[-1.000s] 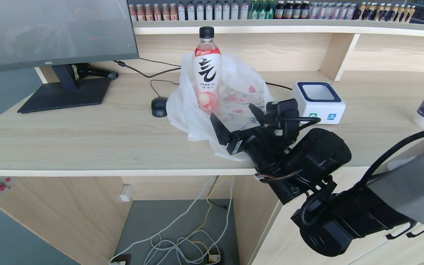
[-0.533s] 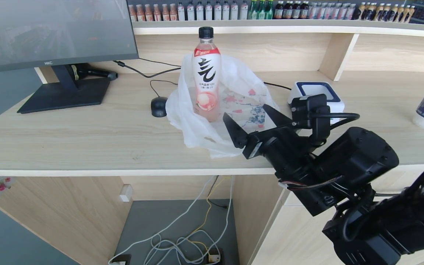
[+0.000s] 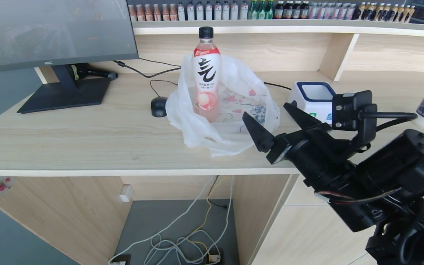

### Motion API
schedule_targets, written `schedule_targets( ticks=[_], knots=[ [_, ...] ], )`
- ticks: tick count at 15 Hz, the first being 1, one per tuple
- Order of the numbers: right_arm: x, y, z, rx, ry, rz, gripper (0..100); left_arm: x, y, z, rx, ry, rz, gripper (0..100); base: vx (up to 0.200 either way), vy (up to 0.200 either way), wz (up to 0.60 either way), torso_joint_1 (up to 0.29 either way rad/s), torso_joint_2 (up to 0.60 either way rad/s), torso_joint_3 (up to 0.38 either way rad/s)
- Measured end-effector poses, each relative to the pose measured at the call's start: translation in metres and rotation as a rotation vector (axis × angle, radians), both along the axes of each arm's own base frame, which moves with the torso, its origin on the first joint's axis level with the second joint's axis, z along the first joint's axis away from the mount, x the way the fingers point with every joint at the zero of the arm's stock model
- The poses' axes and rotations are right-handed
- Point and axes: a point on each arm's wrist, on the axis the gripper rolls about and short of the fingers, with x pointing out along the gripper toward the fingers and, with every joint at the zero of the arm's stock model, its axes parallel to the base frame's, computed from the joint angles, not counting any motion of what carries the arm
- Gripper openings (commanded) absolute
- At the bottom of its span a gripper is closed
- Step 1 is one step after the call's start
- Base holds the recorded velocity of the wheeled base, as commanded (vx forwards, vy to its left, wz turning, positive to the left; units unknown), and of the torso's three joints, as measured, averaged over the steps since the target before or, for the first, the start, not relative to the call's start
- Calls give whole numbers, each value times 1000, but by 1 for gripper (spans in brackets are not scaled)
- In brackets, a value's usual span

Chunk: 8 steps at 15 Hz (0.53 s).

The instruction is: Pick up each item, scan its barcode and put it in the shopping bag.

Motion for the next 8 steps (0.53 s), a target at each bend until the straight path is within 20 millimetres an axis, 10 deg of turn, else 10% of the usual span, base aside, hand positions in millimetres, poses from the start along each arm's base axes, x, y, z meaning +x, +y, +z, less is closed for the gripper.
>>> schedule_targets(
  ticks=[8],
  knots=[
    [-72,-66,-13,-37,63,-2,100,0,0,0,0,0,0,100,0,0,0,0,0,0]
  ],
)
